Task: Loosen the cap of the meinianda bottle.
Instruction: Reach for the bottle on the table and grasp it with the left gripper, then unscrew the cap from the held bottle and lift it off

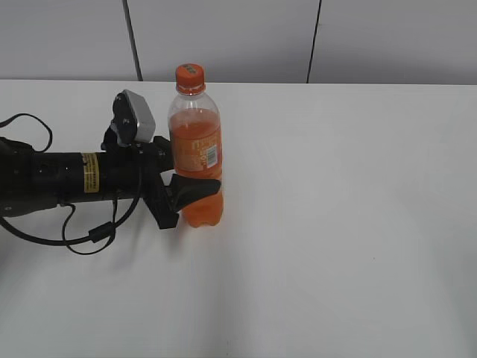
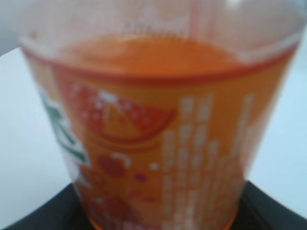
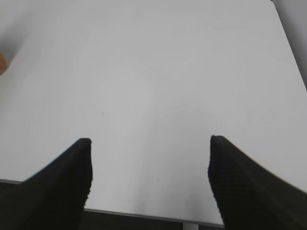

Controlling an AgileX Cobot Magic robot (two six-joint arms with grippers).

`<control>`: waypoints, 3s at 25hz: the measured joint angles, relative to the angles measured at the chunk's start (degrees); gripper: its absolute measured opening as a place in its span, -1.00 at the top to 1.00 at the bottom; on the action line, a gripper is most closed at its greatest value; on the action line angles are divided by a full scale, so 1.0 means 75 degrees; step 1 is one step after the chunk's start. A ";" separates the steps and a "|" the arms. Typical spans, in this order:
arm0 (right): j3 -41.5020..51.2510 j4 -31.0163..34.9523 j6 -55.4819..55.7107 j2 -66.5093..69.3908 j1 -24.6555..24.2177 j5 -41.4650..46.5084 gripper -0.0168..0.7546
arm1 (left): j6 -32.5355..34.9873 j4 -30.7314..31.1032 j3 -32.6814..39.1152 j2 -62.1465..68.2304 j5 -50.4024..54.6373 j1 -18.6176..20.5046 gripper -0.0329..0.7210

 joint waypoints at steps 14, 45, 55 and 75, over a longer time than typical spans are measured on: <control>-0.3278 0.0000 0.0398 0.4322 0.0000 0.0150 -0.47 | -0.0008 0.0000 0.0000 0.0000 0.0007 0.0000 -0.18; -0.9144 0.1100 0.0529 1.2139 0.1090 0.1461 -0.27 | -0.0014 -0.0015 0.0000 0.0000 -0.0015 0.0000 -0.18; -1.0685 0.0821 0.0815 1.3420 0.3651 0.1469 -0.27 | -0.0014 -0.0015 0.0000 0.0000 -0.0015 0.0000 -0.18; -1.2341 -0.0013 0.0987 1.5368 0.5429 0.1496 -0.27 | -0.0014 -0.0015 0.0000 0.0000 -0.0015 0.0000 -0.18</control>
